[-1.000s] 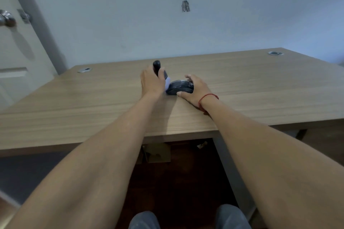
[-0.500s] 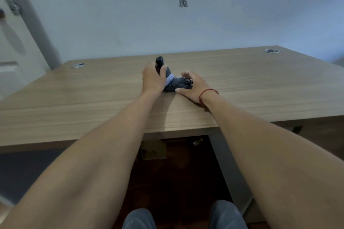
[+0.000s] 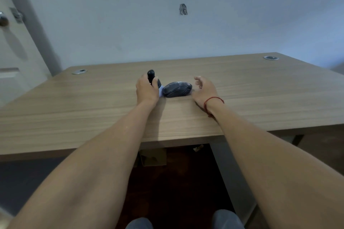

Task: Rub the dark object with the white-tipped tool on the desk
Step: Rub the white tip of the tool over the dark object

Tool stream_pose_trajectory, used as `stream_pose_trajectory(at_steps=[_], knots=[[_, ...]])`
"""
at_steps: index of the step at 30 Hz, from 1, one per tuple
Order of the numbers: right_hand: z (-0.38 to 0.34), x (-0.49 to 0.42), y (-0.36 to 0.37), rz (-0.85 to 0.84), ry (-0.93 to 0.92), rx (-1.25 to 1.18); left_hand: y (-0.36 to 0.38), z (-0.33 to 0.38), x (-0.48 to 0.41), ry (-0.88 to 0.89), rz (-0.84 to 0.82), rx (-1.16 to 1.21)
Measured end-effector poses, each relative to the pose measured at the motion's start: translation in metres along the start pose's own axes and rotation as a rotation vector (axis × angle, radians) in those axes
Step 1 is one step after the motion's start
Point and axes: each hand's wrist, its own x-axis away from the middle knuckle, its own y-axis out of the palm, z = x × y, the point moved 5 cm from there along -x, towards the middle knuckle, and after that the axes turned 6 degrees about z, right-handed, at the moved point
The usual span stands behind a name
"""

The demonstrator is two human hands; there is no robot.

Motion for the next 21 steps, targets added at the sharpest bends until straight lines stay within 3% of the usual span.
stream_pose_trajectory(at_steps=[4,12,21], knots=[[-0.002,0.001,0.004,0.025,0.011,0.021,0.000,0.000,-0.009,0.007,0.005,0.034],[-0.015,0.008,0.013,-0.098,-0.056,0.051,0.005,0.004,-0.005,0.039,-0.065,0.053],[-0.018,0.014,0.016,-0.178,-0.085,0.183,-0.010,0.034,-0.001,0.094,0.046,0.250]])
